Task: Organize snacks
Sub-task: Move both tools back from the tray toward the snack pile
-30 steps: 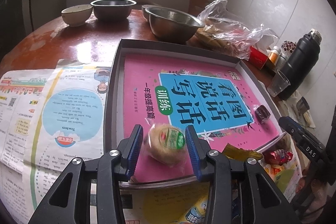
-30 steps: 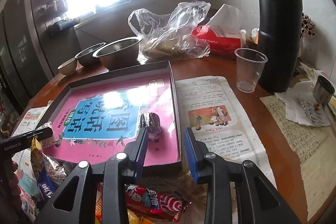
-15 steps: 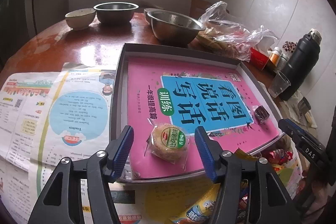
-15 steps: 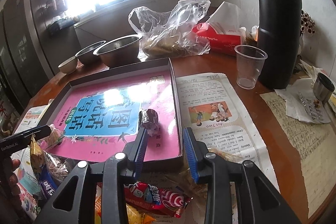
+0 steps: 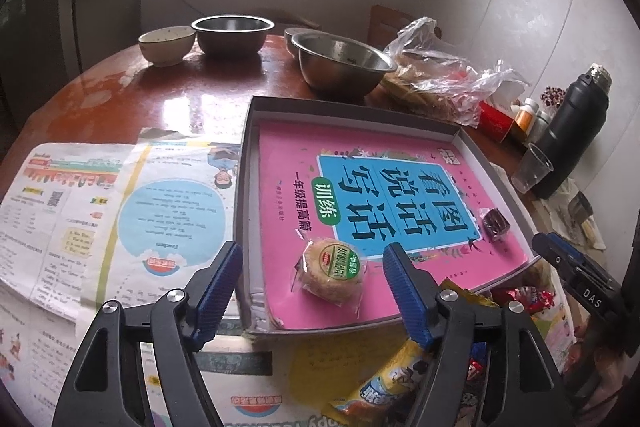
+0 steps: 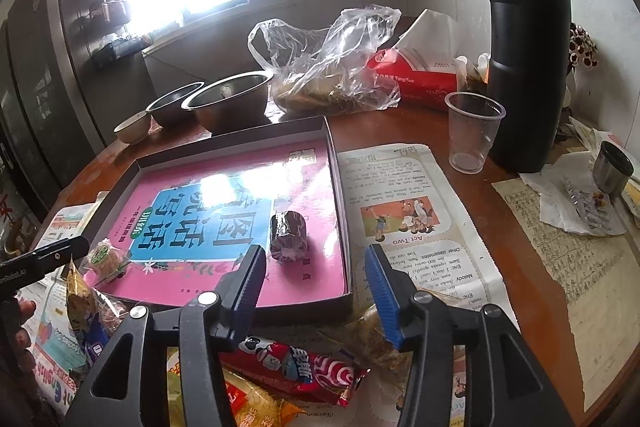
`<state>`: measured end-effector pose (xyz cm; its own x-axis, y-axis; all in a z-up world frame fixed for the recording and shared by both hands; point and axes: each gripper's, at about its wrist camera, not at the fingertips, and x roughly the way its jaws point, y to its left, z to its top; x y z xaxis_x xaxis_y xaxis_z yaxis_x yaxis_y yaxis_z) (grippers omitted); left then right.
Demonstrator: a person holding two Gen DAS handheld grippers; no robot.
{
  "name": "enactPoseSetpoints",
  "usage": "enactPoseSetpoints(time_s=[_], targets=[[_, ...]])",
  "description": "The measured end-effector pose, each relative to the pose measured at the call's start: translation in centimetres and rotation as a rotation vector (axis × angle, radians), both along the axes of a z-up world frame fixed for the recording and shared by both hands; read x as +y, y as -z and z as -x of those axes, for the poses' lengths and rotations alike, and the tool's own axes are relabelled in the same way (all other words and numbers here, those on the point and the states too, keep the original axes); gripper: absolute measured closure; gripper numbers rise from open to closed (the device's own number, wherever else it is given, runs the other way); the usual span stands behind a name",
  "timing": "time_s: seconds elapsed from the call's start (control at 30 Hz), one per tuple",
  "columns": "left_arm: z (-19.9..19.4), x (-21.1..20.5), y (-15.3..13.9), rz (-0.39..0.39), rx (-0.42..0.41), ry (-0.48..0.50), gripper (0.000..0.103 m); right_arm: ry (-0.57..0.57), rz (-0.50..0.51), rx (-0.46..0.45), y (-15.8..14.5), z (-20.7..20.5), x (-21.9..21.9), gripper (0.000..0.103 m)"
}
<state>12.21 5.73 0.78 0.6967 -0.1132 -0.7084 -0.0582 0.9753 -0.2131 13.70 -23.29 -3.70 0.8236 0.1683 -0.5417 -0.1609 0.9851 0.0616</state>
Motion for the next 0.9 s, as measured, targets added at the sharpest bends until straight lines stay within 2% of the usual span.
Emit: enactPoseSetpoints(time_s=[0.4, 0.9], targets=[[2.0, 0.7, -1.5, 0.008, -0.029, 0.004, 0.028, -0.01, -0.003, -0.017, -0.7, 1.3, 0.0, 0.048], [4.3, -0.3, -1.4, 0.01, -0.01, 0.063, 0.028, -0.002, -0.006, -0.038, -1.5, 3.0, -0.6, 0.046]])
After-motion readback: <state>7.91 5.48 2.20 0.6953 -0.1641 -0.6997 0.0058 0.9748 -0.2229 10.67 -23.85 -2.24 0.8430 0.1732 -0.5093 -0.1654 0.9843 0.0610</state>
